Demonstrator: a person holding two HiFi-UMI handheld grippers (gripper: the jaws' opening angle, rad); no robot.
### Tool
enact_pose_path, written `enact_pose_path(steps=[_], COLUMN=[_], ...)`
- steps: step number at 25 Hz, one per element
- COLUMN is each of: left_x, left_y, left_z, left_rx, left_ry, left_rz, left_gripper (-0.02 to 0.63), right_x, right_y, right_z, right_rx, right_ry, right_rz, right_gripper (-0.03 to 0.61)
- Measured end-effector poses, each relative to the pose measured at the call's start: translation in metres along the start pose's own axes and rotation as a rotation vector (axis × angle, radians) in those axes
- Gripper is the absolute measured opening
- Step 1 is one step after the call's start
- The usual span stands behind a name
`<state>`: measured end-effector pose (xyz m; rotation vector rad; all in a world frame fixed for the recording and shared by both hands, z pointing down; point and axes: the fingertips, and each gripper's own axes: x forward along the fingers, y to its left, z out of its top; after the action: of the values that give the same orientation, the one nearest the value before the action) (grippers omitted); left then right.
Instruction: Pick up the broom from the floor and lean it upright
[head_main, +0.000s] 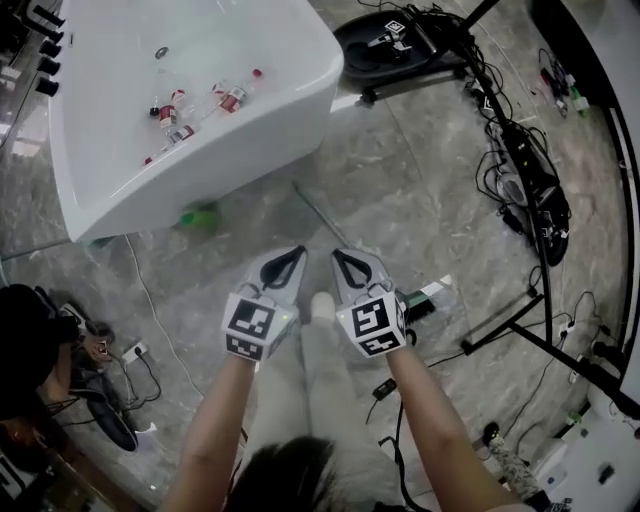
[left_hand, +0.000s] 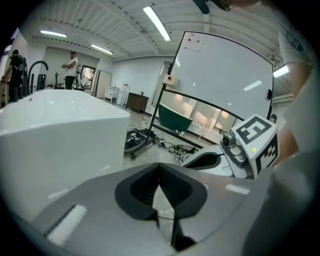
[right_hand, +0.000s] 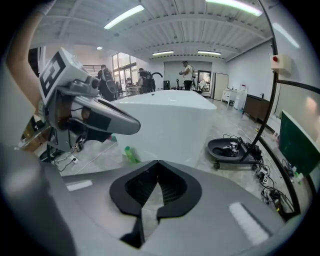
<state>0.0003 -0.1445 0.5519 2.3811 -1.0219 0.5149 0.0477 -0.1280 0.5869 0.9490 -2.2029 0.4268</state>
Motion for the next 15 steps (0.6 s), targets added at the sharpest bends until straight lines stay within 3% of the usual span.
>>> enact_pose_path(steps=[6, 15], left_x=[0.048, 0.103], left_y=[0.041, 0.083], left_z=[-0.06, -0.144], left_rx=[-0.028, -0.088], left_ry=[0.051, 0.122], left_rz=[-0.012, -0.038], left_gripper=[0.0, 0.0], right_x=[0.077, 0.186], right_y=[-0.006, -0.019], right_z=[-0.055, -0.166], right_rx=[-0.03, 0.085], right_ry=[0.088, 0.29], right_rz=[-0.006, -0.012], right_gripper=[0.003, 0.003])
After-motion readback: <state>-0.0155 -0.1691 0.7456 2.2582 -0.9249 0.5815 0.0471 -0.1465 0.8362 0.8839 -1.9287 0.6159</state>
